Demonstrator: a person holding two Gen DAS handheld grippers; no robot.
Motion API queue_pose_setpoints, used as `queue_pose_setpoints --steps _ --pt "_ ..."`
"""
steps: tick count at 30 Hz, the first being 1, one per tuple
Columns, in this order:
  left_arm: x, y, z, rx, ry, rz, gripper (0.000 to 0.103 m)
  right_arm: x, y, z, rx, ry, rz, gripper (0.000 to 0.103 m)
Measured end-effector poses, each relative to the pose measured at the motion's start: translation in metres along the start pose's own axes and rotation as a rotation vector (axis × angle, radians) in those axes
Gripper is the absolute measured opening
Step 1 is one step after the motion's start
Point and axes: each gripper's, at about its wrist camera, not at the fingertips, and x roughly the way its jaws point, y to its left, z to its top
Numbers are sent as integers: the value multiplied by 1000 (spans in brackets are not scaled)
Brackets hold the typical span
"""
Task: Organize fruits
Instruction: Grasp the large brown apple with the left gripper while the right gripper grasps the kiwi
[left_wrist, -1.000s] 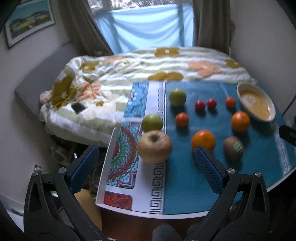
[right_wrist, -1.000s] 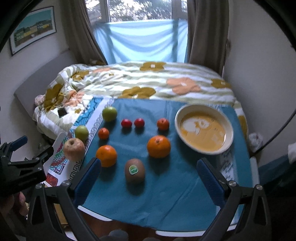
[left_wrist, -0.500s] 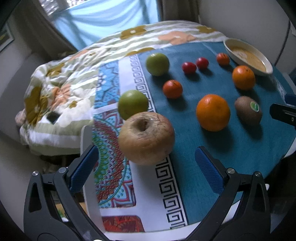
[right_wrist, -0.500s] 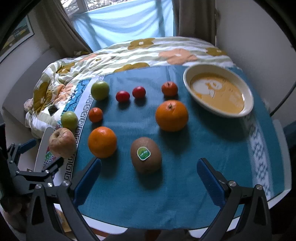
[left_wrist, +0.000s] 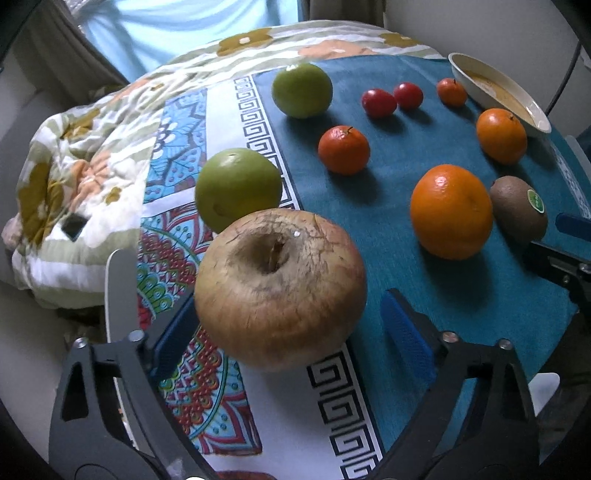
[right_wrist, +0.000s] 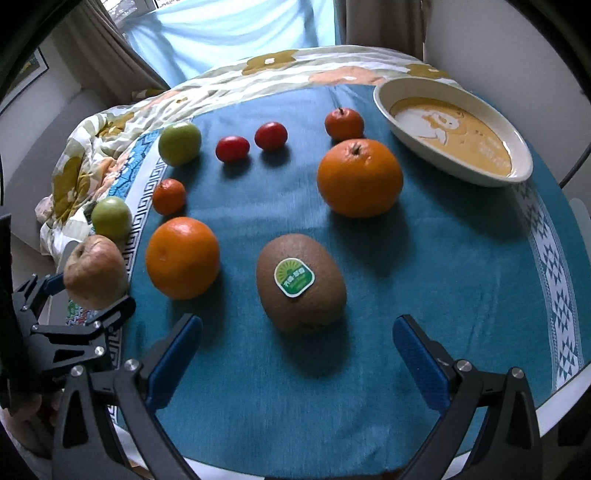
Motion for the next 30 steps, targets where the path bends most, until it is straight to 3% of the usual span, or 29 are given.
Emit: queue_pose_setpoints --steps 8,9,16,23,28,30 --pt "7 9 6 -17 22 -22 83 7 0 5 -15 -12 -16 102" --pt "7 11 5 -21 24 -21 79 8 0 5 -19 -11 -15 96" --pt "6 12 3 -15 24 -26 79 14 4 9 -50 3 -1 76" --pt "4 13 0 -34 27 -31 78 16 10 11 -100 1 -3 67" --pt "0 8 -5 -37 28 -25 78 18 12 11 -136 -5 -27 47" --pt "-2 6 -7 -45 28 -22 78 17 9 12 -136 -7 -21 45"
